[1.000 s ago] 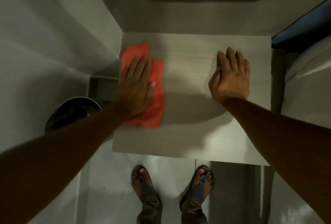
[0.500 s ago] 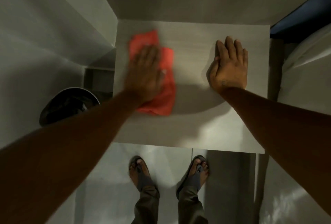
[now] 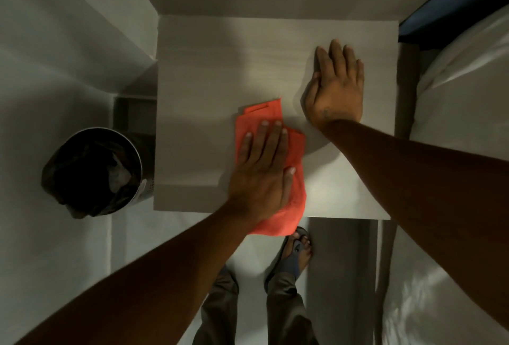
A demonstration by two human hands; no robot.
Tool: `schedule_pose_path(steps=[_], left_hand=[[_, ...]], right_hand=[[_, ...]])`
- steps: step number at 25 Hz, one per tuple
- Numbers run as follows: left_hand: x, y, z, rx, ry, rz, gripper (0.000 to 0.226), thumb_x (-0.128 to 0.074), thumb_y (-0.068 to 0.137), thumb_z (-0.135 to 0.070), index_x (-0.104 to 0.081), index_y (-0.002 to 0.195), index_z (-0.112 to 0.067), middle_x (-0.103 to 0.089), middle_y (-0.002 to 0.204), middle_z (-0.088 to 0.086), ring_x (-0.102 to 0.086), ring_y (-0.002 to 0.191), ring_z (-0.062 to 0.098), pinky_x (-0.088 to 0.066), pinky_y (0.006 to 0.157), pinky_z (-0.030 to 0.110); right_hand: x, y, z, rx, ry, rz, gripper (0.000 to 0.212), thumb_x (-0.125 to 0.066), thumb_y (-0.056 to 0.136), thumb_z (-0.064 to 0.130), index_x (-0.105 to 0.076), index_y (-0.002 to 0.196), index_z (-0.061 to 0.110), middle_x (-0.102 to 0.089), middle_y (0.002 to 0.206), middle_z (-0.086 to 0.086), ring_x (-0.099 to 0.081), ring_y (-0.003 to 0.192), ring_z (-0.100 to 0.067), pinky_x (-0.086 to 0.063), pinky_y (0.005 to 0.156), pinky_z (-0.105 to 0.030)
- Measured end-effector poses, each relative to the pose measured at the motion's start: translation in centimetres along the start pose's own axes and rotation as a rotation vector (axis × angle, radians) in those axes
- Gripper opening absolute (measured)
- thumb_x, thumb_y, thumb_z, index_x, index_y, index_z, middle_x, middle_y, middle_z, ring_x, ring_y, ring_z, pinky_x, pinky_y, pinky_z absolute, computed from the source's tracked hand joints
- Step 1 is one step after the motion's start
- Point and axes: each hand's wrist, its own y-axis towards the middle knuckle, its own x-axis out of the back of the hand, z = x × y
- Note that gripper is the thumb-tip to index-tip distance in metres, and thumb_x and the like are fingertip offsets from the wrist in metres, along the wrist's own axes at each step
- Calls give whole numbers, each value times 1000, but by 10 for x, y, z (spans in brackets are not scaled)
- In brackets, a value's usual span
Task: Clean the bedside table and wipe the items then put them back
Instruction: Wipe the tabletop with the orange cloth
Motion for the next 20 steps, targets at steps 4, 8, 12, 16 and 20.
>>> schedule_pose_path(steps=[4,8,12,16,20], left_hand=[[-1,0,2,-11,-5,20,69,-33,97,-42,-25,154,-5,-25,164,16,-13,154,35,-15,122,56],[0,3,2,-27,36,25,68,-37,97,-41,-29,152,-3,-32,160,18,-21,152,36,-18,122,55],[32,4,-11,55,45,144,71,-36,94,-47,-30,152,-5,-29,162,17,-19,152,36,-11,123,54],[79,9,-88,6,-374,23,63,-41,87,-33,-45,142,-2,-47,147,19,-38,141,36,-26,121,45],[122,19,-220,-202,-784,-8,44,-56,90,-20,-56,131,-5,-60,128,14,-60,116,26,-47,104,34]], right_hand=[[-3,1,0,3,-11,1,58,-33,97,33,-37,153,18,-31,163,-13,-22,152,-36,-13,124,-51],[12,-5,5,-31,104,102,58,-38,95,24,-40,151,9,-31,161,-18,-22,151,-40,-13,125,-50],[69,-64,12,-147,490,118,47,-49,94,4,-50,140,-5,-48,147,-29,-42,139,-43,-29,120,-43],[160,-138,-24,-354,595,-130,39,-54,91,6,-63,129,7,-68,123,-12,-64,112,-30,-52,99,-39],[258,-194,-100,-605,435,-572,26,-55,89,9,-69,110,10,-69,102,-7,-66,83,-18,-55,78,-29]])
